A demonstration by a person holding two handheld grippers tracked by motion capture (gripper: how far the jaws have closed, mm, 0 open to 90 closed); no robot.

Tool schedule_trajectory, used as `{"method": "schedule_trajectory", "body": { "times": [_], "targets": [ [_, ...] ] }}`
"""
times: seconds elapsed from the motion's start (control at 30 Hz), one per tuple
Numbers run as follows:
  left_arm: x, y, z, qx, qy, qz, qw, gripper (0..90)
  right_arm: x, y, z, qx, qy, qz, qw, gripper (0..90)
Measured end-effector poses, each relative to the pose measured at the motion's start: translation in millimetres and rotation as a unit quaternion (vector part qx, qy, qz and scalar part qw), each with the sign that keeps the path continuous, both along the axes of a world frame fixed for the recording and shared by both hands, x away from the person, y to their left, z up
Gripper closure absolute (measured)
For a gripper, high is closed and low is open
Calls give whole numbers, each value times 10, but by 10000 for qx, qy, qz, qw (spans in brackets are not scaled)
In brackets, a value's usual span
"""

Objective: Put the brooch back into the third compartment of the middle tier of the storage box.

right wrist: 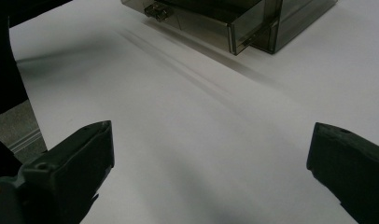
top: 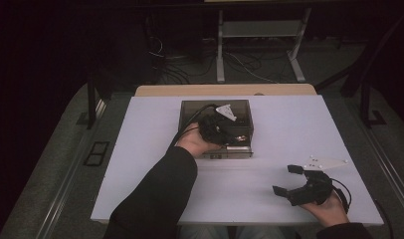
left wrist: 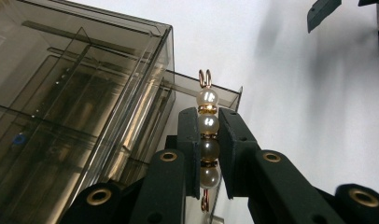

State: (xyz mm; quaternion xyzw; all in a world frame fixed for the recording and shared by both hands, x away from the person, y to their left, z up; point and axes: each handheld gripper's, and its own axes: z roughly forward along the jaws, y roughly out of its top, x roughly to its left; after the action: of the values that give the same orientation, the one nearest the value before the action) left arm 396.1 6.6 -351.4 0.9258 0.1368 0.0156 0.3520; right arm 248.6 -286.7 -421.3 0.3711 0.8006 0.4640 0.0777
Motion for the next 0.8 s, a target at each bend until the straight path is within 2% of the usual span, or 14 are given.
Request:
{"method": "schedule_trajectory", "body": {
  "times": [0.13,0.27,0.3,0.33,0.43,0.7,0.8],
  "targets": [
    [17,-42,-35,-49,23,68,10000,789,-3,0,3,8,8,0,10000,3],
    [59,-73,-76,36,-24,8,10000,789,-6,0,4,-4,2,9,10000,3],
    [45,-86,-96,-10,91,121,9999,789,-7,0,4,-2,0,8,10000,3],
    [76,-86,-107,38,-19,36,10000,789,-8,1,4,-1,1,11,10000,3],
    [92,-97,-161,-57,75,141,9999,789,-12,-2,6,1,-8,17,10000,3],
    [136,-93,-249,-89,156,263,9995,789,-17,-9,11,1,-17,22,10000,3],
    [143,-99,-267,-27,170,262,9995,789,-18,-9,11,-1,-19,38,10000,3]
  ]
}}
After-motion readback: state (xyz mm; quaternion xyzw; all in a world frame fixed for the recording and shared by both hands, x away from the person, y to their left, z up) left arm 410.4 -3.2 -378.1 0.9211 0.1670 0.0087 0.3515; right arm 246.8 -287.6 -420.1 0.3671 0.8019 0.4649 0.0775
